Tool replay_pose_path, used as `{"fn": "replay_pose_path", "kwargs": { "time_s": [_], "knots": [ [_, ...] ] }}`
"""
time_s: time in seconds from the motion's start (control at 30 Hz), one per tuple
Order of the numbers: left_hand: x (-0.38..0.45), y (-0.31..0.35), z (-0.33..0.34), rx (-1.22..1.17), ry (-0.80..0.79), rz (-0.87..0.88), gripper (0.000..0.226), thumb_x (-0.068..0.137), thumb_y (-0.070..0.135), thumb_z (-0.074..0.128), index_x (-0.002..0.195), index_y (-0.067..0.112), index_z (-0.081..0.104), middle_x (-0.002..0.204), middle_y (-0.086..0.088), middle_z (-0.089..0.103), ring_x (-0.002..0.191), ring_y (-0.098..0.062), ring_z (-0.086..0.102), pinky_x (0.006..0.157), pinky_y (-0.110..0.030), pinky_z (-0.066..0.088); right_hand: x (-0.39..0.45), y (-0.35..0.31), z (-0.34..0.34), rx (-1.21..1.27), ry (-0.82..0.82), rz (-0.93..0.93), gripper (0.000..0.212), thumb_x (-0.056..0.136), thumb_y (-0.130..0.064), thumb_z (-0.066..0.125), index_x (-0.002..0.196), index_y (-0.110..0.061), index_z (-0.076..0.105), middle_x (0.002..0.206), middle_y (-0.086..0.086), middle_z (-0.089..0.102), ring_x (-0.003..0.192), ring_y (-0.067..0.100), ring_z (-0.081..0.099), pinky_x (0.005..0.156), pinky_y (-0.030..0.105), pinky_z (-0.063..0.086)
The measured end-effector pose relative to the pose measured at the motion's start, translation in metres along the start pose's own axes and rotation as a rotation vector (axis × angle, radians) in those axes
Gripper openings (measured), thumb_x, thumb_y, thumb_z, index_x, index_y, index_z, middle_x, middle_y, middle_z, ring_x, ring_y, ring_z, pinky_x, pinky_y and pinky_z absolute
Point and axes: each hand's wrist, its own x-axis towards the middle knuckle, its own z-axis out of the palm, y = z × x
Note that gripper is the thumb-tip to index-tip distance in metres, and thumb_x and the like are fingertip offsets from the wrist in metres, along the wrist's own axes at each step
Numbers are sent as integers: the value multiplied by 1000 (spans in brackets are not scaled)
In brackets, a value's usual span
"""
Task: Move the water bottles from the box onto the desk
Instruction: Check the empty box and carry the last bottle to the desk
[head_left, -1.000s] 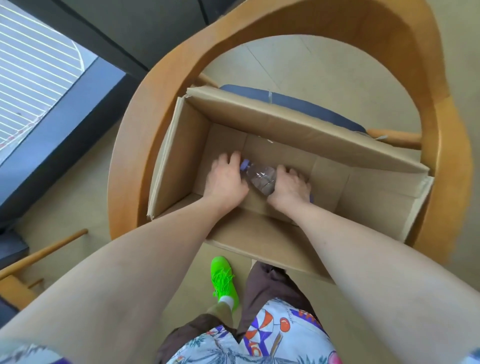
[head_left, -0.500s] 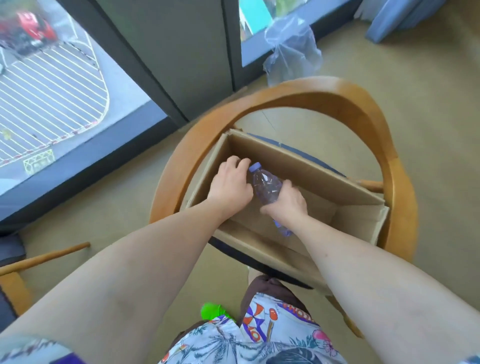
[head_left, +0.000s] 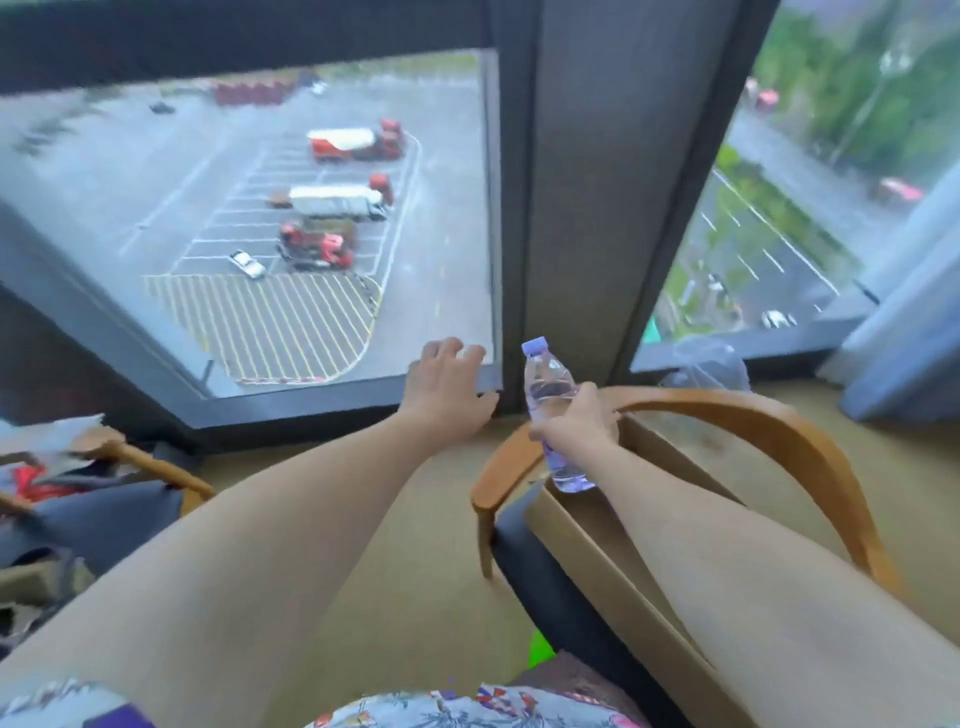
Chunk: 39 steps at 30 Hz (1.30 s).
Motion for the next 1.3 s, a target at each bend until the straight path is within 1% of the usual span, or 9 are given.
{"fn": "replay_pose_path", "kwargs": {
  "time_s": [0.13, 0.3, 0.43, 0.57, 0.63, 0.7, 0.83, 1.03, 1.3],
  "knots": [
    [-66, -83, -52, 78, 102, -204, 63, 91, 53, 62, 146, 25, 47, 149, -8, 45, 138, -32, 37, 107, -44, 39, -52, -84, 50, -18, -68, -212, 70, 61, -38, 87, 112, -18, 43, 111, 5, 62, 94, 27, 60, 73, 32, 43],
    [-178, -186, -106, 69, 246, -441, 65, 91, 54, 62, 147, 24, 46, 151, -10, 45, 139, -32, 37, 109, -47, 39, -138, -169, 136, -11, -220, -432, 71, 61, -36, 90, 113, -18, 43, 107, 4, 61, 95, 27, 59, 74, 33, 46],
    [-287, -263, -133, 67, 343, -655, 62, 88, 54, 63, 141, 23, 52, 140, -11, 53, 130, -33, 44, 105, -47, 42, -222, -210, 214, -18, -352, -563, 70, 58, -35, 91, 108, -19, 46, 100, 2, 60, 92, 26, 58, 74, 33, 48],
    [-402, -321, -142, 73, 405, -931, 62, 86, 58, 62, 139, 27, 54, 139, -10, 54, 129, -34, 46, 102, -46, 44, -316, -230, 291, -61, -539, -686, 64, 56, -33, 90, 104, -19, 50, 95, 3, 63, 89, 26, 65, 80, 44, 59],
    [-457, -342, -142, 39, 435, -1048, 64, 86, 57, 64, 140, 26, 54, 139, -10, 54, 130, -33, 44, 105, -45, 44, -362, -238, 326, -115, -639, -758, 66, 57, -33, 91, 106, -18, 50, 96, 3, 63, 91, 26, 66, 82, 49, 60],
    [-509, -359, -143, -5, 475, -1152, 64, 86, 55, 67, 140, 23, 55, 138, -11, 53, 130, -34, 42, 108, -45, 41, -407, -245, 358, -181, -722, -832, 68, 57, -34, 92, 108, -19, 49, 97, -1, 62, 93, 24, 65, 86, 47, 60],
    [-608, -382, -144, -8, 528, -1376, 61, 86, 58, 65, 138, 27, 55, 136, -5, 52, 132, -30, 42, 106, -43, 42, -493, -253, 420, -249, -871, -957, 71, 57, -34, 92, 110, -18, 49, 101, 0, 64, 96, 23, 64, 89, 44, 57],
    [-735, -412, -146, 16, 551, -1659, 63, 89, 56, 64, 144, 29, 50, 147, -5, 46, 139, -28, 36, 109, -42, 38, -618, -267, 511, -332, -1122, -1072, 71, 60, -30, 93, 113, -14, 49, 105, 1, 61, 98, 23, 63, 86, 42, 57],
    [-862, -469, -181, 4, 619, -1919, 64, 94, 49, 64, 148, 20, 45, 148, -11, 42, 140, -34, 32, 114, -44, 35, -766, -310, 611, -402, -1384, -1201, 70, 59, -31, 92, 111, -19, 48, 95, -7, 57, 92, 20, 63, 77, 35, 55]
  ]
}}
